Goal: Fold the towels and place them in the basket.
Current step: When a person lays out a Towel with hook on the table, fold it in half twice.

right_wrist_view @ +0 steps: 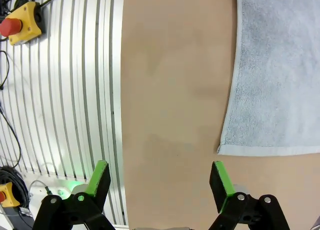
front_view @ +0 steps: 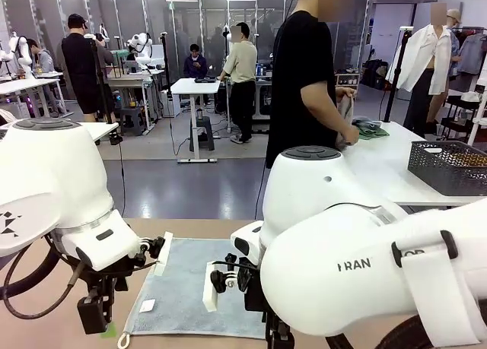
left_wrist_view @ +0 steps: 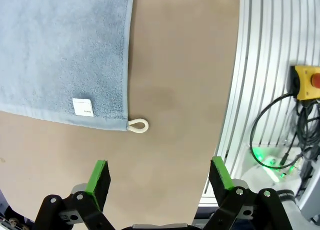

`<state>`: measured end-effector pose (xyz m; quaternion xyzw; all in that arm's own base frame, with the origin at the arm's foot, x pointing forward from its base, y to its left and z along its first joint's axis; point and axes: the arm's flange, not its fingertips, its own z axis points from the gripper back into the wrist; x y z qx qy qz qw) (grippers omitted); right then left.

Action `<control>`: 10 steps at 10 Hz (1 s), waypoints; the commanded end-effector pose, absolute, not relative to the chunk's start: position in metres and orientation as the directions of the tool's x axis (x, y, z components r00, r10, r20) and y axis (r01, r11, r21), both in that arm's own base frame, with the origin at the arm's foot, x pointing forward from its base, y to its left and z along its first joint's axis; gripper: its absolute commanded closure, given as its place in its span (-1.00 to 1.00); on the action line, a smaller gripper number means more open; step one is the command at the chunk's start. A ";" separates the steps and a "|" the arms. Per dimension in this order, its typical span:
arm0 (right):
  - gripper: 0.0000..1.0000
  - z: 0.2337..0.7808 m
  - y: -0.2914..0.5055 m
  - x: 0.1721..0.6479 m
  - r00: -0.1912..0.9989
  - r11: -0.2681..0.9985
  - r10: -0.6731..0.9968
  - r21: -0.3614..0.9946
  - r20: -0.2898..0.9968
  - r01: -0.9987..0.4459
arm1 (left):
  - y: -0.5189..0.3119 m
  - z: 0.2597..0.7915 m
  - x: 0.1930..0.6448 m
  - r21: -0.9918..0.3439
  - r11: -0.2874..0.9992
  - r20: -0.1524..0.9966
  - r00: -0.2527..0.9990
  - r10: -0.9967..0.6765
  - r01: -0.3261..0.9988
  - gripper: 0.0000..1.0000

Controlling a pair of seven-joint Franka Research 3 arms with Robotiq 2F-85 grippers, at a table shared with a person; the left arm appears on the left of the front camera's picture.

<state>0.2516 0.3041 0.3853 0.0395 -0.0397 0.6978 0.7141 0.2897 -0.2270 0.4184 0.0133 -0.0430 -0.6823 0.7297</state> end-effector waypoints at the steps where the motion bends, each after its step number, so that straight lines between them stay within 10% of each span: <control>1: -1.00 0.374 0.297 0.259 0.016 0.015 0.994 0.018 0.109 -1.000 | -0.217 0.407 0.298 0.054 0.045 0.047 0.043 -0.998 0.997 -1.00; 10: -1.00 0.306 0.266 0.285 0.000 -0.004 0.986 0.024 0.166 -1.000 | -0.197 0.311 0.304 0.027 0.039 0.077 0.037 -0.996 0.999 -1.00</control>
